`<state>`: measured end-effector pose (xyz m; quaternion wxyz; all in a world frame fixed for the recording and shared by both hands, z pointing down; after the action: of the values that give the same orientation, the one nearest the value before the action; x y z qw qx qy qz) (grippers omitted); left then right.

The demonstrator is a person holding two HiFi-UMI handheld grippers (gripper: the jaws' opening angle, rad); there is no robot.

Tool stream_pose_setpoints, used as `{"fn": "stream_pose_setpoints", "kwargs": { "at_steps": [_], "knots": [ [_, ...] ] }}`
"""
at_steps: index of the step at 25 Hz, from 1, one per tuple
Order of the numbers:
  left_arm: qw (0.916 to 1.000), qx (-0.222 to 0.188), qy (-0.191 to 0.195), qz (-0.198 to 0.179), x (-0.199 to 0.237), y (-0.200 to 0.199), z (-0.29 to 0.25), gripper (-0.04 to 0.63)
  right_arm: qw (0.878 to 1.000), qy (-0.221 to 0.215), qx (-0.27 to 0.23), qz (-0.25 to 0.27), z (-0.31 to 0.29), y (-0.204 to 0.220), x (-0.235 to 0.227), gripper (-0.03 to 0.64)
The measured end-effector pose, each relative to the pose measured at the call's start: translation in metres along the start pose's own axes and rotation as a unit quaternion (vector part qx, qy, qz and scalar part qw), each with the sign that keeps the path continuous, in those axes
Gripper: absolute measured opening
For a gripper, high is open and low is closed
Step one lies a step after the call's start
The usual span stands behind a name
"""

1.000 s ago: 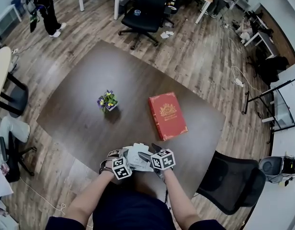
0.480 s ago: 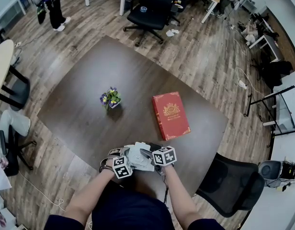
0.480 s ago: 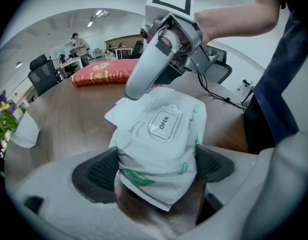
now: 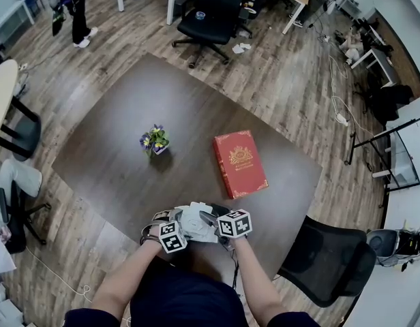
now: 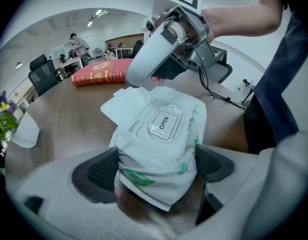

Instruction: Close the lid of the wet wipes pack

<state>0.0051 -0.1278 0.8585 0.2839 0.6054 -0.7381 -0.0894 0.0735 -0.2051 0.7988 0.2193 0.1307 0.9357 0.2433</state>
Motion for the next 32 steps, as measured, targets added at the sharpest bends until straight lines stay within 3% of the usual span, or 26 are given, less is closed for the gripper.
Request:
{"fn": "stream_pose_setpoints", "kwargs": {
  "at_steps": [26, 32],
  "knots": [
    [1.0, -0.002, 0.004, 0.0, -0.003, -0.001, 0.004, 0.479, 0.996, -0.031, -0.045, -0.068, 0.037, 0.001, 0.025, 0.238],
    [1.0, 0.001, 0.004, 0.002, -0.003, 0.0, 0.003, 0.479, 0.992, -0.028, -0.04, -0.119, 0.039, 0.009, 0.023, 0.23]
  ]
}}
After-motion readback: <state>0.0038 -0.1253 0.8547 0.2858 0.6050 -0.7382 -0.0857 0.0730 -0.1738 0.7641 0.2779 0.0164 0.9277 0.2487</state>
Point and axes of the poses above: the fingertips, and each gripper's own axes: z backward along the fingers, x to its left, y out of its underside, the point moved 1 cm from there along z, backward along the fingers, and after that the axes turned 13 degrees about y, right-handed, at the moved point
